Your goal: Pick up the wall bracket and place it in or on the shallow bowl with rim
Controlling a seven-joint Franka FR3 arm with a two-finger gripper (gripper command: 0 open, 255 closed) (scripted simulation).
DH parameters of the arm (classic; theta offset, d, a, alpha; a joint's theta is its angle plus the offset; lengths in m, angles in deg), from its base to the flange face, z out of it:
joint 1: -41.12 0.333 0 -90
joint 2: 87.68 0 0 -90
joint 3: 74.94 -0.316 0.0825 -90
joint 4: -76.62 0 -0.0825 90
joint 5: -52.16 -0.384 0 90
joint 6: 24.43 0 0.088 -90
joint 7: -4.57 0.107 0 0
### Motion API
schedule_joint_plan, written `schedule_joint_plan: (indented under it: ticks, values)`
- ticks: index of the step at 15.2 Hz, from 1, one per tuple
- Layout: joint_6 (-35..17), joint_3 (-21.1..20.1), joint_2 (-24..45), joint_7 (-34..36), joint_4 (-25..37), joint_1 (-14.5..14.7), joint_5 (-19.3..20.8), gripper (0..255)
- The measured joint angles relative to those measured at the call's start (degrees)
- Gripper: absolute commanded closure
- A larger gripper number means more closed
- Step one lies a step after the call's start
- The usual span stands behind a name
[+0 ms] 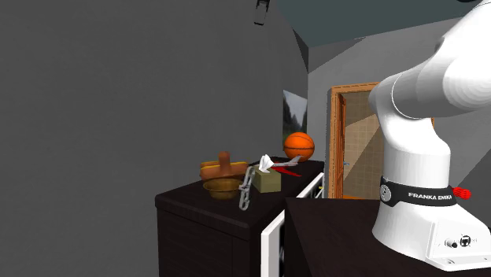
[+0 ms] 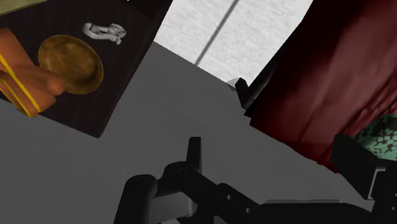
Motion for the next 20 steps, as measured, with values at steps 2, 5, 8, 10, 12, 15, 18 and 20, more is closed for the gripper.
schedule_joint_plan:
  ticks: [2,5,8,10,12,15,18,20]
  values:
    - [-0.53,0.27,-0.19,-0.7,-0.98,0.11,0.2,0]
    - [-3.16,2.15,0.54,-4.89,-4.37,0.45,1.58,0]
    - [-6.06,4.09,1.18,-9.44,-8.24,0.81,3.17,0]
    - [-8.63,5.68,1.89,-12.77,-11.17,0.87,4.47,0]
    - [-11.31,7.18,3.49,-15.96,-13.26,0.94,5.74,0]
    - [-15.38,9.63,6.87,-20.82,-15.44,0.85,7.8,0]
    - [-19.56,12.07,10.11,-25.67,-17.72,0.64,9.91,0]
    - [-22.48,13.69,12.18,-28.84,-19.38,0.38,11.39,0]
